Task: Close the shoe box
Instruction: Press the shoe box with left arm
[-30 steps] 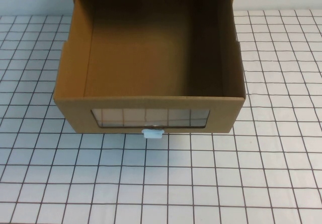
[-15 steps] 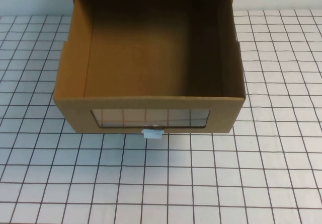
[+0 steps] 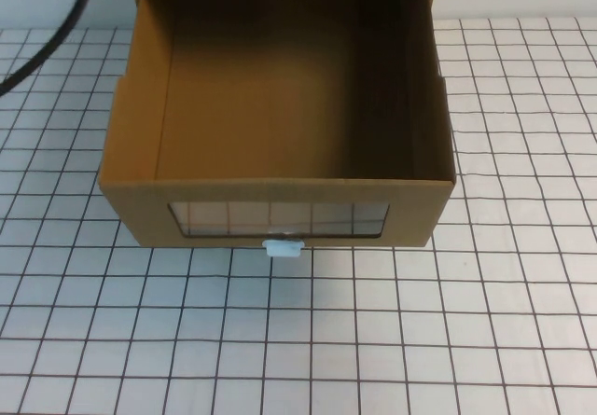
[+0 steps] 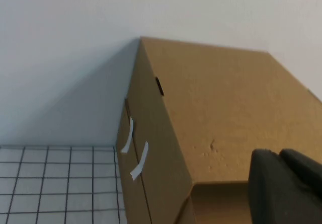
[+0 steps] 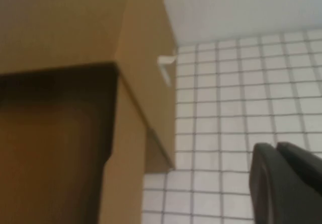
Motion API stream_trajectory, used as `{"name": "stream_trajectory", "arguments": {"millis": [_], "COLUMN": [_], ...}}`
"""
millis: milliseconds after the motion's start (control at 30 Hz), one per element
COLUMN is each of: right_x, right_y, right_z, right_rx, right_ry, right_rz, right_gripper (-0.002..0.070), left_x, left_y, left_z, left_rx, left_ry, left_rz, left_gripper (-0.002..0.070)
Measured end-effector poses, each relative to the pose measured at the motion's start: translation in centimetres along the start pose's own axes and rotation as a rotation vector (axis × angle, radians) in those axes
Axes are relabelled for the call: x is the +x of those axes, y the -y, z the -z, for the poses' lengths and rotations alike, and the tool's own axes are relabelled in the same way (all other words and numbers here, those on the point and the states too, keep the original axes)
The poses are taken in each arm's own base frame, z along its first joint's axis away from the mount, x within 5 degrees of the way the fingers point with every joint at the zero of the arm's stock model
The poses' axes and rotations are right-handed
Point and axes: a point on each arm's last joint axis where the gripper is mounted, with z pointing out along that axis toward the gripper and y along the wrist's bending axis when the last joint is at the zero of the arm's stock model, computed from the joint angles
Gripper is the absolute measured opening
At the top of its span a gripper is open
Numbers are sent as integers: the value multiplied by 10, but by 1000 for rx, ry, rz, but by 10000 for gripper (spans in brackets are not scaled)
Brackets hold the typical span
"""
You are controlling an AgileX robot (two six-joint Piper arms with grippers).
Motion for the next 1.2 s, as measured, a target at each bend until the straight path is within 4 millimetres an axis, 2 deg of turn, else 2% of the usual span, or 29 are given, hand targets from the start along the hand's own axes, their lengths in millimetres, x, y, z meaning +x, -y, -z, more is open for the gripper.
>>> {"name": "stream_trajectory", "arguments": {"millis": [100, 233, 333, 533, 633, 833, 1000, 1200], "right_x": [4, 11, 21, 51, 62, 87, 117, 157], "right_y": [-13, -47, -70, -107, -123, -156, -181, -209], "right_z": [-15, -24, -27, -29, -22, -12, -16, -28], "right_rx": [-146, -476, -650, -819, -875, -978, -998, -1038], "right_ry": [-67, -93, -119, -239, -256, -329, -437, -566], "right_rz": [55, 250, 363, 572, 658, 701, 769, 862], "right_gripper": [-13, -13, -13, -13, -13, -13, -13, -13], "left_x": [-5, -15, -20, -8, 3, 29, 41, 41], "left_y": [2, 6, 9, 8, 6, 11, 14, 13], "left_z": [-28, -74, -108, -177, -206, -236, -244, -245], "left_rx": [64, 207, 323, 532, 564, 588, 591, 562], "left_ry": [-93, -204, -271, -402, -422, -481, -520, -536], "left_rz": [-61, -133, -125, -84, -36, 0, 0, 25], "left_gripper": [-5, -5, -5, -5, -5, -5, -5, -5]}}
